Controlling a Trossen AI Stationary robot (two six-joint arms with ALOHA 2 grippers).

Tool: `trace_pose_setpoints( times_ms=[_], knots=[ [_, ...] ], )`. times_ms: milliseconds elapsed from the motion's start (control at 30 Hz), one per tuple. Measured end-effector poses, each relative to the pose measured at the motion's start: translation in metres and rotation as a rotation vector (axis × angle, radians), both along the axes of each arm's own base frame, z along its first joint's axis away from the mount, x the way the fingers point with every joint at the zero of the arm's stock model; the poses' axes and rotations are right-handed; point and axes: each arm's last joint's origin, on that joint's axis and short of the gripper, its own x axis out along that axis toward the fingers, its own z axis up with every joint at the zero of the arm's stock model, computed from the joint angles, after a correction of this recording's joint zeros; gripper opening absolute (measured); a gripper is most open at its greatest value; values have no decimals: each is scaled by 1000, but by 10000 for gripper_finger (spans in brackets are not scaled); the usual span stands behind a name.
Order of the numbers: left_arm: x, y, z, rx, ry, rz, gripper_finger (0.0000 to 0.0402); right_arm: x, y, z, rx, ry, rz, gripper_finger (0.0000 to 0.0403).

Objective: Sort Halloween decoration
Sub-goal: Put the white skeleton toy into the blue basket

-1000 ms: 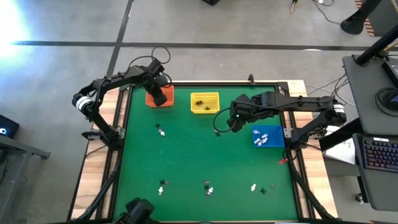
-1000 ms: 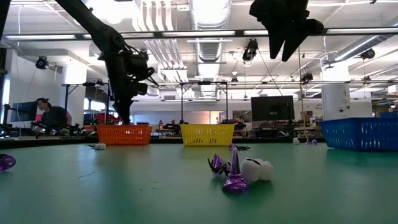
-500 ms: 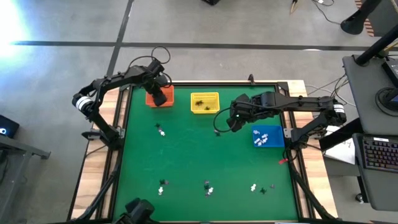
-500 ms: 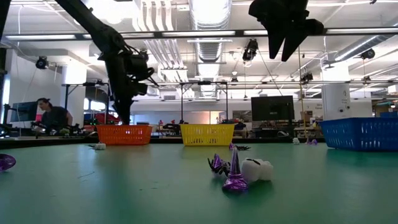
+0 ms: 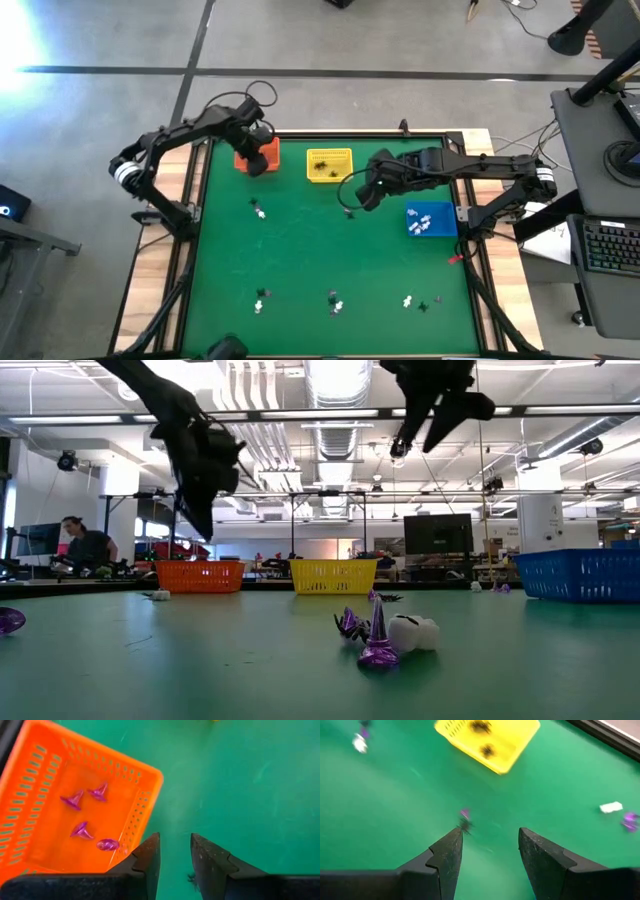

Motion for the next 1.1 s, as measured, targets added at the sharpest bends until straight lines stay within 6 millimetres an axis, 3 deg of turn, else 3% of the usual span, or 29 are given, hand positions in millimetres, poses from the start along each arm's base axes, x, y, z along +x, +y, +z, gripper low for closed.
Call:
trace_pose_setpoints(
  times_ms=[233, 567, 833, 1100],
  knots=[
    [-2, -27, 19, 32, -42, -15, 88, 8, 0, 4, -25, -80, 37, 185],
    [-27, -61, 1, -6, -14, -11, 88, 15, -1, -4, -30, -57, 50, 185],
    [-37, -73, 3, -11, -44, 57, 88, 44, -1, -42, 38, 44, 73, 185],
    [-40, -79, 5, -15, -45, 55, 88, 59, -1, -69, 93, 124, 86, 185]
  ],
)
